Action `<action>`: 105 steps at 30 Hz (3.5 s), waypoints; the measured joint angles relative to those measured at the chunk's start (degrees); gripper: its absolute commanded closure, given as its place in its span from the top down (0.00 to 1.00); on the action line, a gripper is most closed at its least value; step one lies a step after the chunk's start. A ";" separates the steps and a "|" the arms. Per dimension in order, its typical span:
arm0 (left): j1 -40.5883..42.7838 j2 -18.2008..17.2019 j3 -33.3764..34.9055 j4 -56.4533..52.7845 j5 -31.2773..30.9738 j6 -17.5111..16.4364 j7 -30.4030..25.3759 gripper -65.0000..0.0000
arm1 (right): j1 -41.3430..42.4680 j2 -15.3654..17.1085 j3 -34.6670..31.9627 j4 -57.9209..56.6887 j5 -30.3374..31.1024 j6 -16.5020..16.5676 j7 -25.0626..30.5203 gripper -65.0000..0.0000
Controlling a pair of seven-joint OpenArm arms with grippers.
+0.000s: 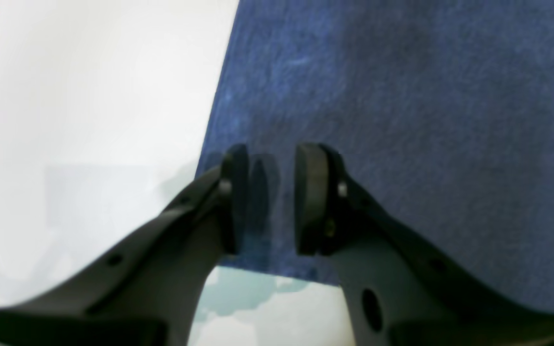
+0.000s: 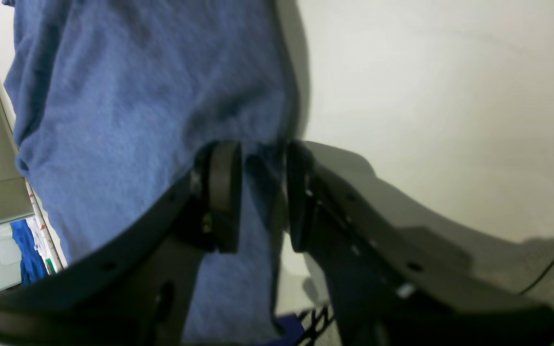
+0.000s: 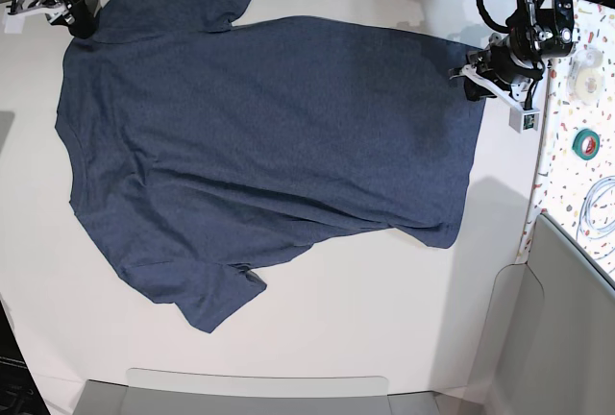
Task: Layout the t-shirt on the table in an organized manner, then fold the t-shirt properly
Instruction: 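Hold the shirt corners with both grippers and pull them taut, then pull the shirt edge with both grippers outward to flatten it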
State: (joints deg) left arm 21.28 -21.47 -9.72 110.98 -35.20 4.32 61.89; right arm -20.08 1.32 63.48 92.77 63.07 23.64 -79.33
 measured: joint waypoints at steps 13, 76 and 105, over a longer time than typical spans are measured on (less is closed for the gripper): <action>0.15 0.00 -0.11 0.00 0.02 0.00 0.00 0.23 | 0.70 -3.39 -8.35 0.59 0.15 0.66 2.23 0.25; 1.03 0.33 -21.46 -26.36 -41.79 -0.90 16.55 0.32 | -1.18 -1.09 -9.77 0.85 -1.51 0.66 1.36 0.00; 3.93 -0.15 -20.76 -20.79 -35.87 -0.26 10.88 0.32 | -2.64 -0.59 -9.73 0.81 0.31 0.72 1.38 0.00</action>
State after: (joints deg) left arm 25.21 -21.63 -30.48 90.19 -71.07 4.05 72.77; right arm -22.72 0.73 53.76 93.58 63.37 24.36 -77.95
